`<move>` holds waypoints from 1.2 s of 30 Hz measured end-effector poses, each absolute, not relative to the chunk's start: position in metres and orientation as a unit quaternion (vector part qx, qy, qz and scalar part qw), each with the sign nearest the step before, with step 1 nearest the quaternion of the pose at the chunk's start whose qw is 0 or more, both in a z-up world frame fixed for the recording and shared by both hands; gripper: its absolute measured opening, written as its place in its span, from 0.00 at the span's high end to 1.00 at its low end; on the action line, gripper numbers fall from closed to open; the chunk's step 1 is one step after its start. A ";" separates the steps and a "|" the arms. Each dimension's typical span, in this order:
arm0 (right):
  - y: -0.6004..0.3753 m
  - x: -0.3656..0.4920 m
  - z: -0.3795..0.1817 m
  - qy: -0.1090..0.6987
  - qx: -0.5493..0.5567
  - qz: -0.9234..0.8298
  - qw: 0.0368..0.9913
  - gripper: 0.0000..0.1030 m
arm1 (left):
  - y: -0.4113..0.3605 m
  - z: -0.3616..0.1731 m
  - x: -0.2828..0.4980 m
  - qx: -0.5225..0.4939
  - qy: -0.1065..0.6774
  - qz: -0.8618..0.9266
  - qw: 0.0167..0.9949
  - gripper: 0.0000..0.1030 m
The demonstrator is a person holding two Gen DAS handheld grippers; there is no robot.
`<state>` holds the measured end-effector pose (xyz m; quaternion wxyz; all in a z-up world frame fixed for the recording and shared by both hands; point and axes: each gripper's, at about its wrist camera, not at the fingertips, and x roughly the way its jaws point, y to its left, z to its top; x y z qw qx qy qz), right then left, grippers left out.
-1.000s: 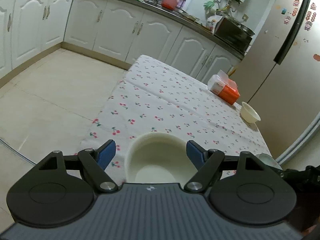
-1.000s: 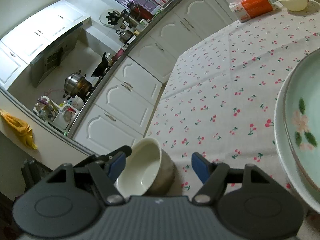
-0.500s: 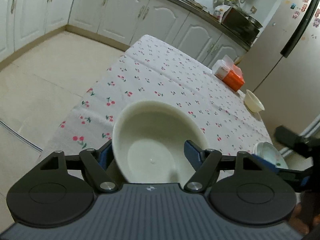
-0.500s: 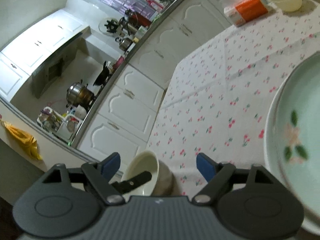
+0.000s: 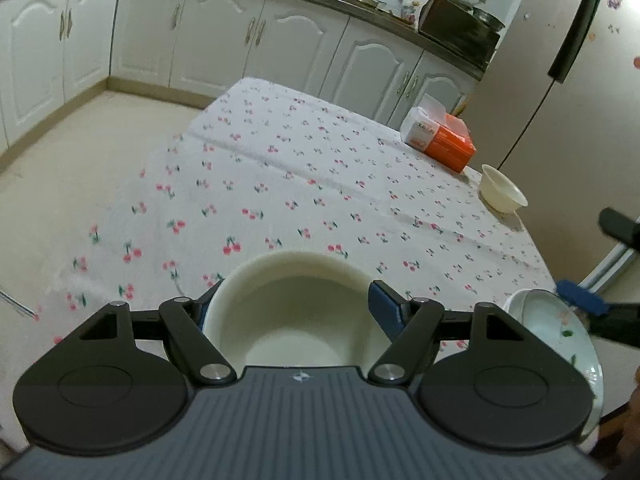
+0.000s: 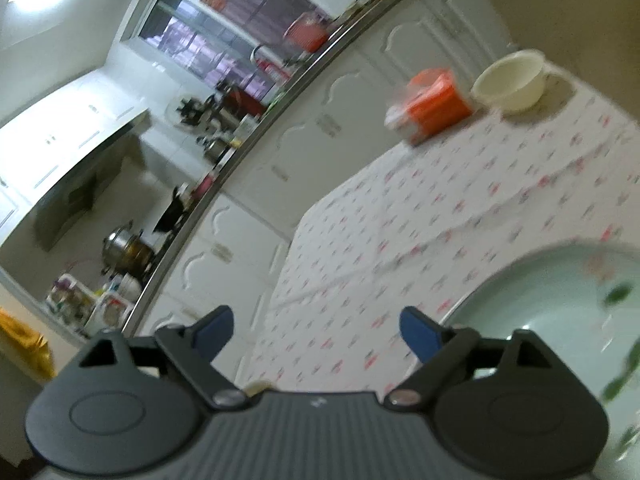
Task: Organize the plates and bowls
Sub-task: 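Withdraw both tools and move them to the smaller cream bowl, then grip the smaller cream bowl rim with both tools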
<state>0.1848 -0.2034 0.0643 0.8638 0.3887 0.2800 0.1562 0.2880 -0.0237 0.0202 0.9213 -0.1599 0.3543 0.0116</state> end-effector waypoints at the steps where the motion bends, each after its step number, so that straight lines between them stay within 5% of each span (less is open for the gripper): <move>1: -0.209 0.186 0.066 0.275 0.387 0.151 0.867 0.11 | -0.024 0.022 0.289 -0.155 0.355 0.015 0.922 0.12; 15: -0.294 0.229 0.057 0.250 0.380 0.060 0.888 0.07 | -0.082 0.096 0.334 -0.081 0.315 -0.033 0.945 0.06; 24: -0.327 0.274 0.045 0.240 0.359 0.013 0.902 0.18 | -0.145 0.110 0.403 -0.064 0.304 -0.090 0.946 0.06; 29: -0.339 0.299 0.038 0.229 0.338 0.001 0.913 0.28 | -0.171 0.101 0.433 -0.059 0.294 -0.104 0.948 0.14; 36: -0.357 0.316 0.022 0.226 0.341 -0.016 0.912 0.28 | -0.204 0.077 0.481 -0.069 0.312 -0.117 0.940 0.34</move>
